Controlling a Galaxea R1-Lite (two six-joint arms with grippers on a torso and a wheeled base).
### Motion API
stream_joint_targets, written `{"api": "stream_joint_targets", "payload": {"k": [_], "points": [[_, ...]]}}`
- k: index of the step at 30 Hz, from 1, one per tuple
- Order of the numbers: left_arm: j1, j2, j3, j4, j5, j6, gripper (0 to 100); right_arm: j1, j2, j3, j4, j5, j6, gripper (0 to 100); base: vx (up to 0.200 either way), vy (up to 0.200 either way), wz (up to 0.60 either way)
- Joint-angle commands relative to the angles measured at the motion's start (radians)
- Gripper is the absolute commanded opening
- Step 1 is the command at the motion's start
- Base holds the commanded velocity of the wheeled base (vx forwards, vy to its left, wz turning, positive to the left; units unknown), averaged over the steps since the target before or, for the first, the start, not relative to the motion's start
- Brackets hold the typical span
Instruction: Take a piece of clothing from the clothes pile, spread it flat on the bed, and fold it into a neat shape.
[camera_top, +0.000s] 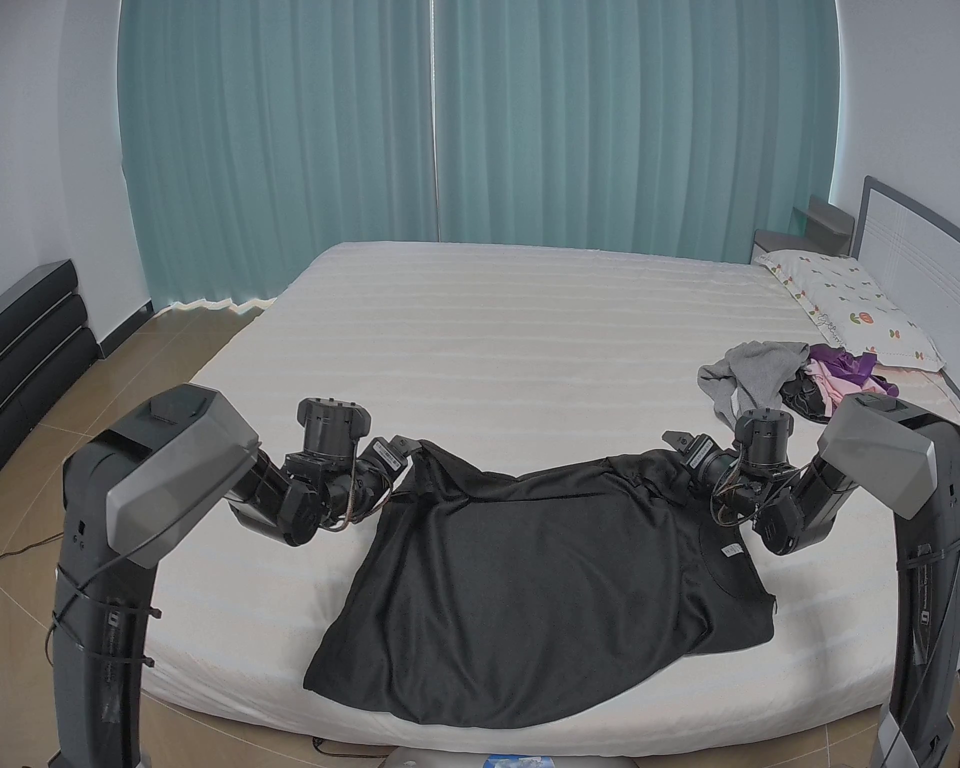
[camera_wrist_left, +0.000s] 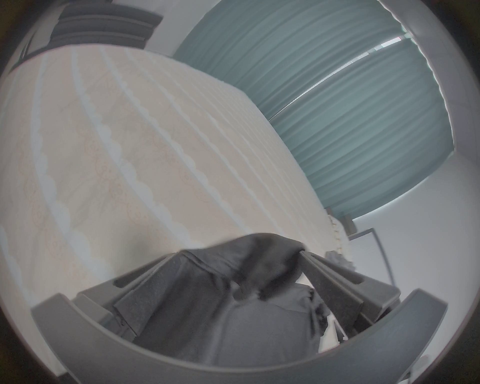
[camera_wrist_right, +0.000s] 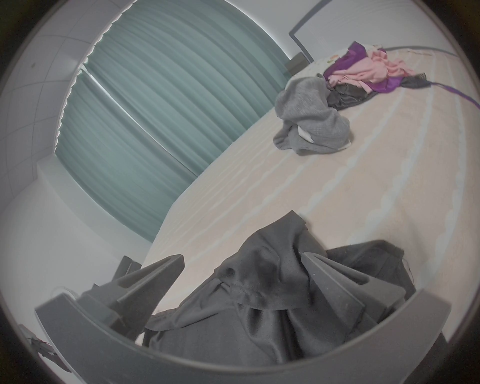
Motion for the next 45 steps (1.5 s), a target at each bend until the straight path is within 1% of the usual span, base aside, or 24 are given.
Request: {"api": "stream_joint_targets", "payload": {"k": [1,3,5,6,8,10,13,15,18,19,20,23,29,45], "points": [[0.082,-0.150,0.087,-0.007,-0.092,-0.094,100,-0.025,-0.061,0.033,0.028,0.056,0.060,100,0.000,0.000,0.00],[0.109,-0.162,0.108,-0.023,-0.092,-0.112,100,-0.026,-0.078,0.041,0.061,0.081,0.078,100,0.000,0.000,0.00],[0.131,-0.158,0.130,-0.046,-0.092,-0.113,100,-0.022,-0.083,0.043,0.105,0.084,0.079,100,0.000,0.000,0.00],[0.132,-0.158,0.131,-0.047,-0.092,-0.113,100,-0.022,-0.083,0.043,0.108,0.084,0.079,100,0.000,0.000,0.00],[0.143,-0.155,0.184,-0.066,-0.096,-0.115,100,-0.013,-0.089,0.044,0.160,0.085,0.083,100,0.000,0.000,0.00],[0.143,-0.159,0.210,-0.072,-0.102,-0.115,100,-0.009,-0.089,0.044,0.173,0.085,0.086,100,0.000,0.000,0.00],[0.131,-0.181,0.326,-0.127,-0.105,-0.123,100,0.001,-0.084,0.041,0.194,0.087,0.087,100,0.000,0.000,0.00],[0.111,-0.196,0.397,-0.176,-0.105,-0.153,100,0.001,-0.079,0.035,0.208,0.090,0.087,100,0.000,0.000,0.00],[0.091,-0.201,0.457,-0.251,-0.105,-0.196,100,0.006,-0.075,0.024,0.238,0.099,0.087,100,0.000,0.000,0.00],[0.082,-0.194,0.486,-0.305,-0.107,-0.212,100,0.006,-0.073,0.015,0.265,0.105,0.086,100,0.000,0.000,0.00],[0.074,-0.191,0.506,-0.346,-0.105,-0.212,100,0.007,-0.075,0.001,0.288,0.107,0.087,100,0.000,0.000,0.00],[0.059,-0.191,0.542,-0.409,-0.109,-0.210,100,0.014,-0.089,-0.006,0.323,0.110,0.087,100,0.000,0.000,0.00],[0.049,-0.191,0.561,-0.437,-0.105,-0.207,100,0.033,-0.064,-0.011,0.327,0.110,0.087,100,0.000,0.000,0.00],[0.048,-0.188,0.558,-0.437,-0.105,-0.207,100,0.026,0.043,-0.132,0.346,0.092,0.086,100,0.000,0.000,0.00]]}}
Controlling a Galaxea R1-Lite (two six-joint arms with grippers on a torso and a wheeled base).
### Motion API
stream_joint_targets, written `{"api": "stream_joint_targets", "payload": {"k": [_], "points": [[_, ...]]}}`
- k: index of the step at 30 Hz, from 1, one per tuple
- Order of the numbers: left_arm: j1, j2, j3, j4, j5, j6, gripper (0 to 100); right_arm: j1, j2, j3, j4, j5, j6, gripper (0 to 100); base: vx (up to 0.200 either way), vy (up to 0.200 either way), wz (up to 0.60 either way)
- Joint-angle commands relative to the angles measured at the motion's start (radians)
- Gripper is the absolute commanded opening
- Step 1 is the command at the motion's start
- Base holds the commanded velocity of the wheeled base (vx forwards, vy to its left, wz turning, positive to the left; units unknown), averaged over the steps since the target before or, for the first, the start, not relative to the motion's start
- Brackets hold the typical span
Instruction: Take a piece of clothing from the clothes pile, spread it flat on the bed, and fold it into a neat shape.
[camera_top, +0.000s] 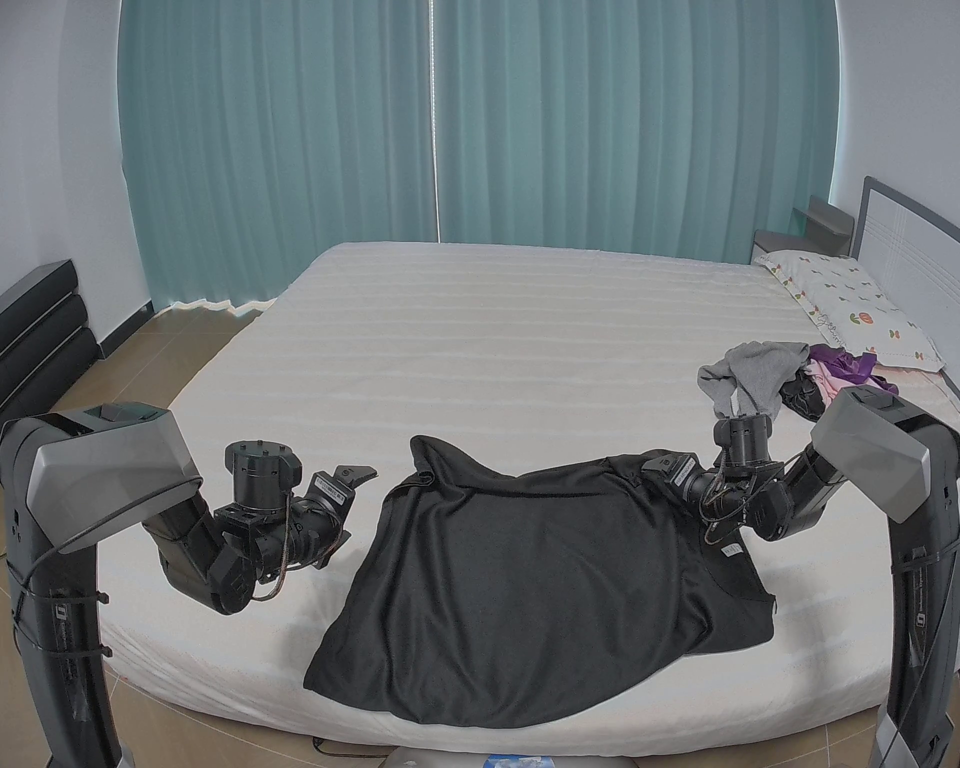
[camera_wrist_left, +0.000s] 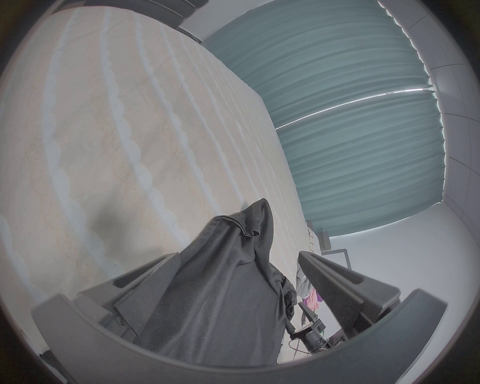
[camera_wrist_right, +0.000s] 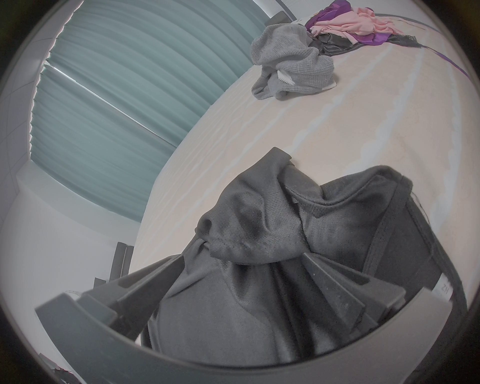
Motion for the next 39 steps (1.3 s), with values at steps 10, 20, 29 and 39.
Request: {"api": "stream_joint_targets", "payload": {"k": [10,20,29,39], "points": [[0.000,0.000,0.000,0.000,0.000,0.000,100,0.004,0.093,-0.130,0.043,-0.070,-0.004,0,0.000,0.000,0.00],[0.000,0.000,-0.005,-0.001,0.002,0.002,100,-0.012,0.094,-0.197,-0.009,-0.085,-0.004,0,0.000,0.000,0.00],[0.000,0.002,-0.007,-0.001,0.006,0.002,100,-0.025,0.136,-0.380,-0.060,-0.113,-0.008,0,0.000,0.000,0.00],[0.000,0.002,-0.008,-0.001,0.005,0.002,100,-0.039,0.266,-0.661,-0.026,-0.212,-0.054,0,0.000,0.000,0.00]]}}
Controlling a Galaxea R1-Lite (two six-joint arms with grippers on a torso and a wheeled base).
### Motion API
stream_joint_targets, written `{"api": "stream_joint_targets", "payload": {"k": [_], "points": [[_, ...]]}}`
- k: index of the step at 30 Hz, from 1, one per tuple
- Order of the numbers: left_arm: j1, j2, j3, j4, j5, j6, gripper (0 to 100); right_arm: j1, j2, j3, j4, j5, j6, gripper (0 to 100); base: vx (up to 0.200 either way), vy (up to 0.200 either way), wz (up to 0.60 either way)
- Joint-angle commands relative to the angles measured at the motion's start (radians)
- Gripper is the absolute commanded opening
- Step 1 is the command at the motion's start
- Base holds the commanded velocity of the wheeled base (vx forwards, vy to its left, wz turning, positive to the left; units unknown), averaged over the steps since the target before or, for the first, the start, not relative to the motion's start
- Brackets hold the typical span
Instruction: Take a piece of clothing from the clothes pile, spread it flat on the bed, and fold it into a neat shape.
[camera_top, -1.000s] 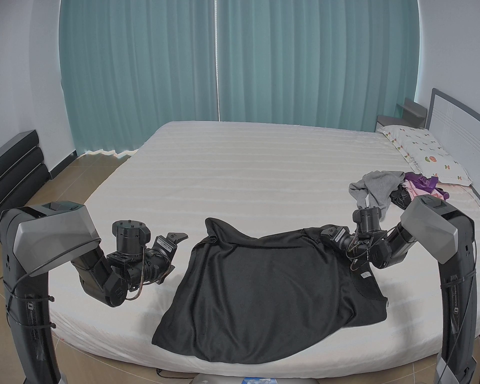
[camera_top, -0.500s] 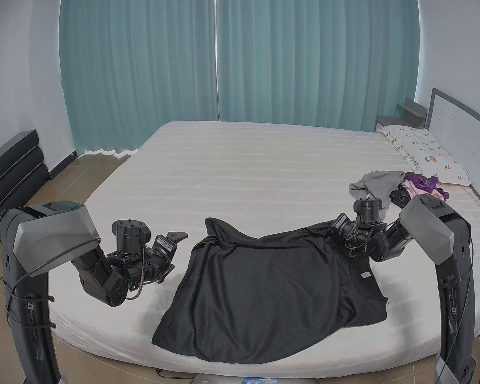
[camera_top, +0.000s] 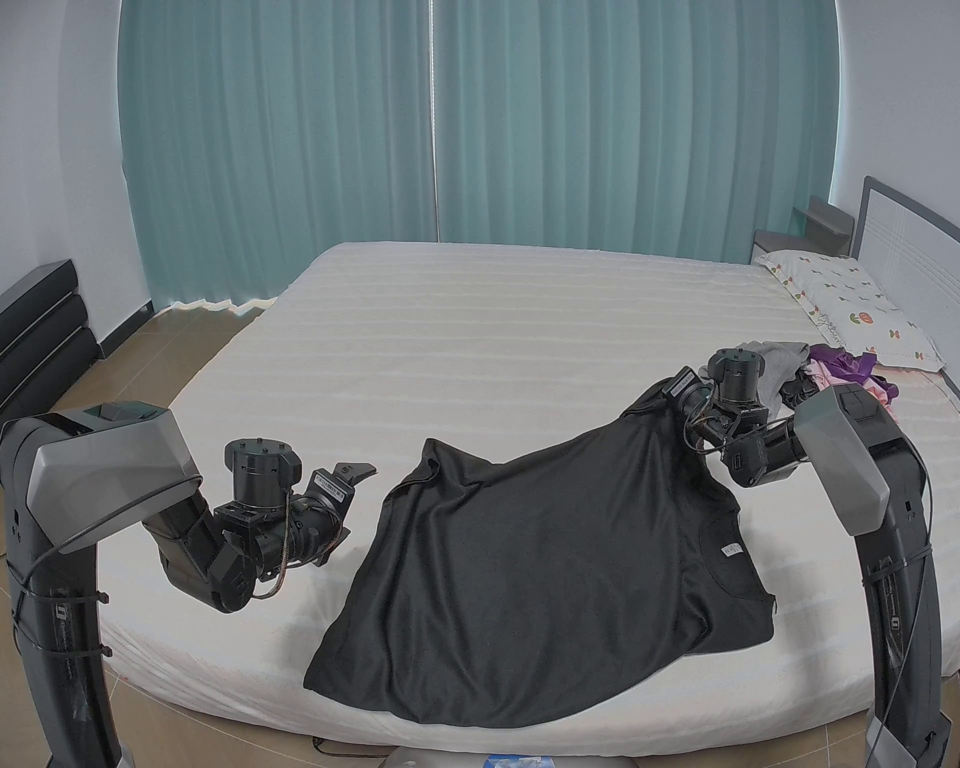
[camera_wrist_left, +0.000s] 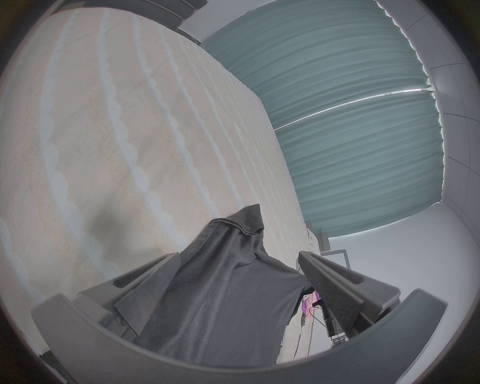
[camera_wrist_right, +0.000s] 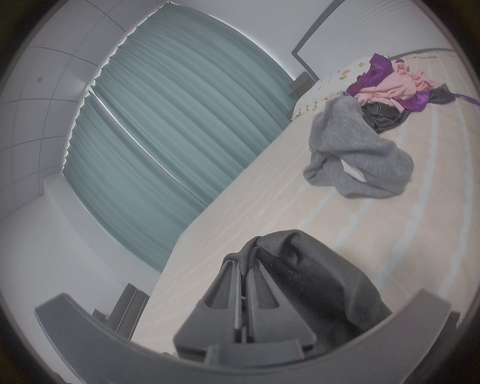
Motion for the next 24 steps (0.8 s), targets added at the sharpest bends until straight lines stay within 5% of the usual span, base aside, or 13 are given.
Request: {"api": "stream_joint_targets", "payload": {"k": [1,5,6,17,24], "points": [[0.000,0.002,0.000,0.000,0.000,0.000,100,-0.012,0.089,-0.115,0.006,-0.038,-0.013,0,0.000,0.000,0.00],[0.000,0.002,0.000,0.000,0.000,0.000,100,-0.014,0.124,-0.156,0.020,-0.047,-0.043,0,0.000,0.000,0.00],[0.000,0.002,0.000,0.000,0.000,0.000,100,-0.014,0.124,-0.156,0.020,-0.047,-0.043,100,0.000,0.000,0.00],[0.000,0.003,0.001,0.000,0.001,0.001,100,-0.068,0.077,-0.055,0.018,-0.026,-0.142,100,0.000,0.000,0.00],[0.000,0.003,0.001,0.000,0.000,0.000,100,-0.132,-0.046,0.167,0.010,0.141,-0.199,100,0.000,0.000,0.00]]}}
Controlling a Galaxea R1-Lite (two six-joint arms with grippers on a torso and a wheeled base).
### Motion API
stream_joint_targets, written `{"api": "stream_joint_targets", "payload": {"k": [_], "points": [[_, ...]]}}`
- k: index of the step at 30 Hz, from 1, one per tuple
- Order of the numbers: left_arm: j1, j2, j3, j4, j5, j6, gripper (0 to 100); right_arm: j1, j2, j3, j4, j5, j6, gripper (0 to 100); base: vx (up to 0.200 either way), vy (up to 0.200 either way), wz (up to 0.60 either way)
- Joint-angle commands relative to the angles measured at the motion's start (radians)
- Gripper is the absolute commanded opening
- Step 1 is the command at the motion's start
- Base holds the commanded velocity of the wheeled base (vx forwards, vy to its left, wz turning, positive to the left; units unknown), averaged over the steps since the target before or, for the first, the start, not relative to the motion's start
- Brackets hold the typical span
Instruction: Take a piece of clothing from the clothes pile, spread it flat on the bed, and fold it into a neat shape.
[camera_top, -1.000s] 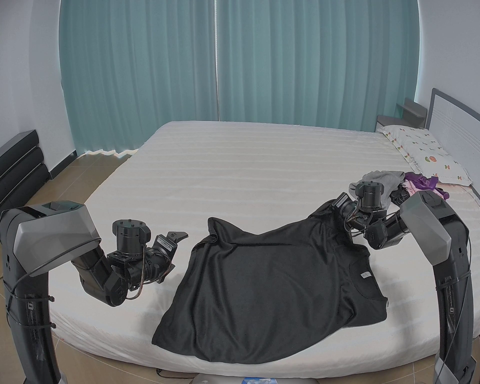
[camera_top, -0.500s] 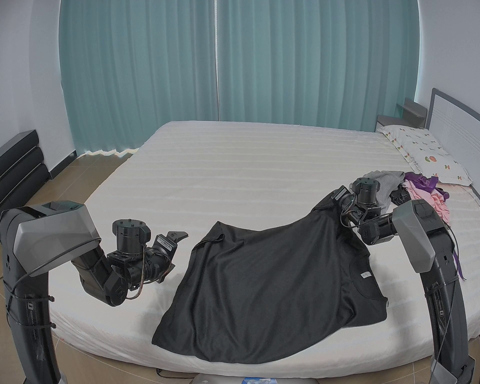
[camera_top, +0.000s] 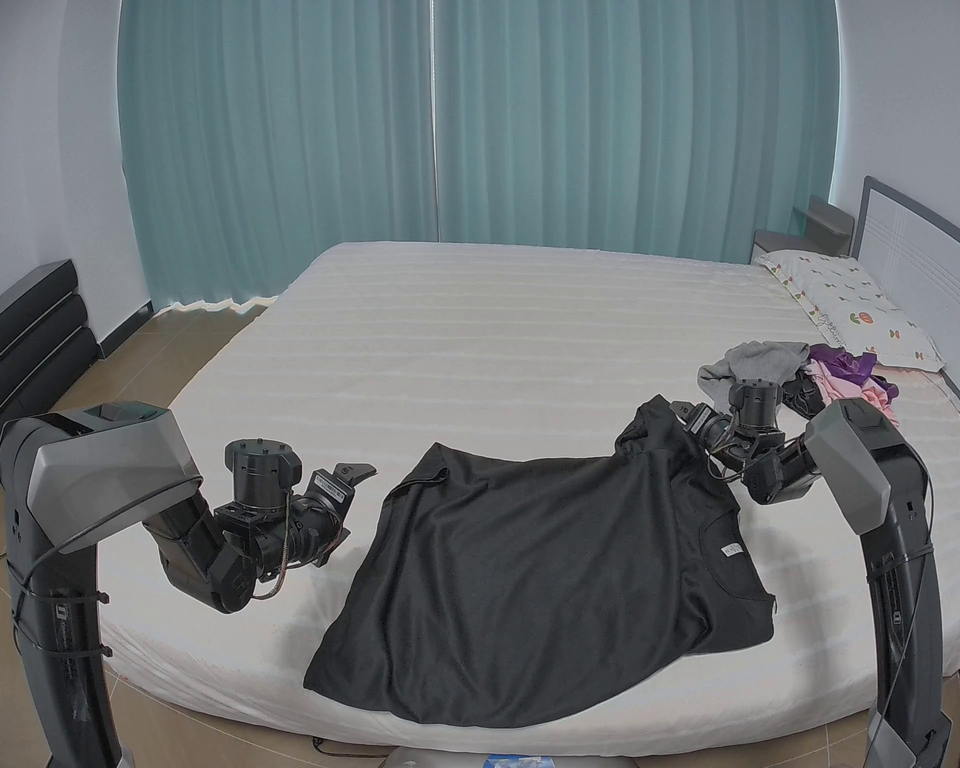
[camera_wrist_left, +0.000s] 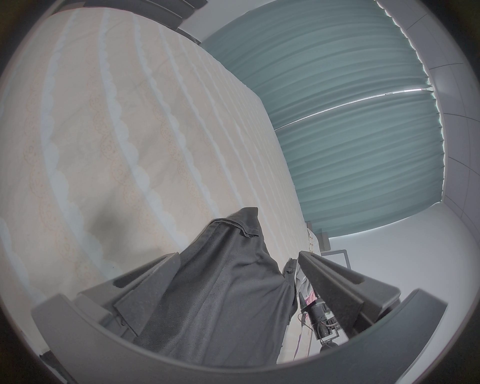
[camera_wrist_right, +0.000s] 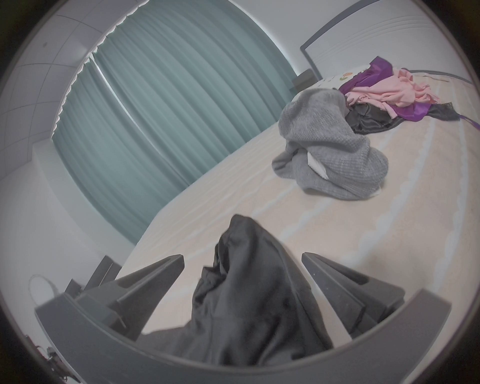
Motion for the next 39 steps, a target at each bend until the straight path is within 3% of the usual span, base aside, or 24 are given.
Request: {"api": "stream_joint_targets", "payload": {"k": [1,14,15,23,39], "points": [[0.000,0.002,0.000,0.000,-0.001,-0.001,100,-0.053,-0.106,0.130,-0.003,0.082,-0.028,100,0.000,0.000,0.00],[0.000,0.002,-0.003,0.000,-0.004,-0.001,100,-0.054,-0.030,0.150,-0.003,0.100,-0.075,100,0.000,0.000,0.00],[0.000,0.002,-0.003,0.000,-0.004,-0.001,100,-0.053,-0.022,0.150,-0.003,0.100,-0.081,0,0.000,0.000,0.00],[0.000,0.002,-0.003,0.000,-0.004,-0.001,100,-0.068,0.004,0.124,-0.006,0.090,-0.107,0,0.000,0.000,0.00],[0.000,0.004,-0.004,0.000,-0.004,-0.001,100,-0.134,0.016,0.045,-0.017,0.051,-0.066,0,0.000,0.000,0.00]]}}
